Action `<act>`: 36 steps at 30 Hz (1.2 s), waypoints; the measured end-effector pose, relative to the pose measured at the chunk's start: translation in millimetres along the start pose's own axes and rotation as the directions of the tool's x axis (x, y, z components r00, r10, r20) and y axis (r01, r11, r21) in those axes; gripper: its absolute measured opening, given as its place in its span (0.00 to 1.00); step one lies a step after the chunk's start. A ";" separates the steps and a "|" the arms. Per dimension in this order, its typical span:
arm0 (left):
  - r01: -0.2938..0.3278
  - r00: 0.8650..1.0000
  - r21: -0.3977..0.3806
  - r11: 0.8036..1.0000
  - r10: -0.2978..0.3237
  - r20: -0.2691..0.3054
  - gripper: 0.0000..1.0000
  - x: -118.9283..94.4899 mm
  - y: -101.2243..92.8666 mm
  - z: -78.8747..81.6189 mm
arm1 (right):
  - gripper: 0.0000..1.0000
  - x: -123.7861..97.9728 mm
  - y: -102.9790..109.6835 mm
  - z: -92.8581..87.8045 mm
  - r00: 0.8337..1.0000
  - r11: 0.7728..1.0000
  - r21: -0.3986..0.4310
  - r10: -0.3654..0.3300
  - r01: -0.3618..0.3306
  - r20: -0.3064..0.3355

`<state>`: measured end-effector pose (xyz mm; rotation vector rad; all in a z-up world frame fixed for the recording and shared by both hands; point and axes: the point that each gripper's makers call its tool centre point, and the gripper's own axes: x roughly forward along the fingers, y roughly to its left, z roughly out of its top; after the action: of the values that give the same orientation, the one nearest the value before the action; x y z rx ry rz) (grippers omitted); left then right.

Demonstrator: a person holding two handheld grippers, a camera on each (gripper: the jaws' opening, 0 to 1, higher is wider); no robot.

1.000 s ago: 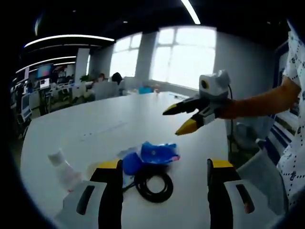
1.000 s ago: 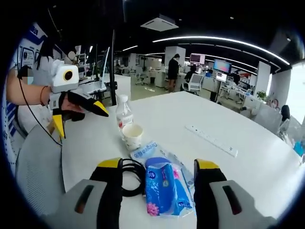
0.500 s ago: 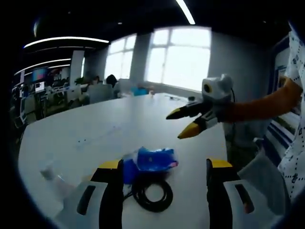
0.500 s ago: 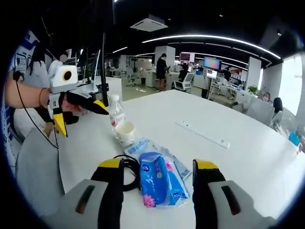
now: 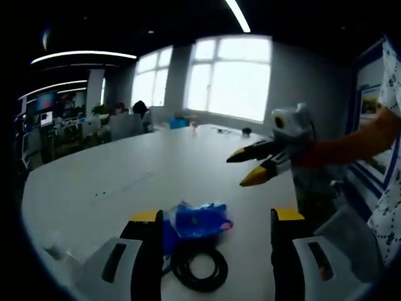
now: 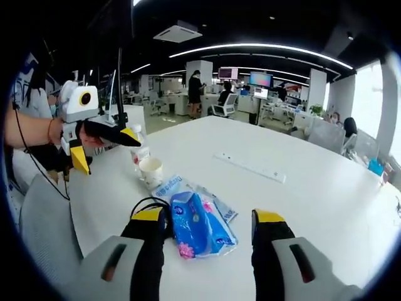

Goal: Arrange the tabletop items into an orderly group along one side of the table until the central work area is clear of visible clutter.

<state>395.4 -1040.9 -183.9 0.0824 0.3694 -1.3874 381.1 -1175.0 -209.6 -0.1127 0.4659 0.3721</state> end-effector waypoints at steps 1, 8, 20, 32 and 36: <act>0.002 1.000 0.005 1.000 -0.002 -0.005 0.66 2.3 0.0 -0.2 | 0.54 -2.0 -1.1 -0.8 1.000 1.000 0.007 -0.008 0.008 0.000; 0.023 1.000 0.009 1.000 -0.023 -0.009 0.66 14.1 -0.2 1.0 | 0.53 -8.0 -6.1 -8.3 0.999 0.999 0.036 -0.039 0.039 -0.004; 0.035 0.999 0.015 0.999 -0.035 -0.029 0.66 28.0 5.6 -1.9 | 0.54 -12.2 -9.1 -24.9 0.997 0.993 0.088 -0.073 0.074 -0.021; 0.033 0.998 0.021 0.999 -0.032 -0.048 0.66 35.0 12.8 -3.4 | 0.58 -18.1 -18.8 -38.2 0.991 0.972 0.194 -0.130 0.135 -0.038; 0.023 0.998 0.025 0.999 -0.021 -0.061 0.65 37.4 16.8 -5.6 | 0.60 -17.9 -19.6 -44.2 0.988 0.956 0.248 -0.151 0.156 -0.039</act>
<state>415.6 -1071.5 -203.1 0.1418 0.4041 -1.4136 355.3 -1207.3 -240.3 0.0932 0.5167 0.1569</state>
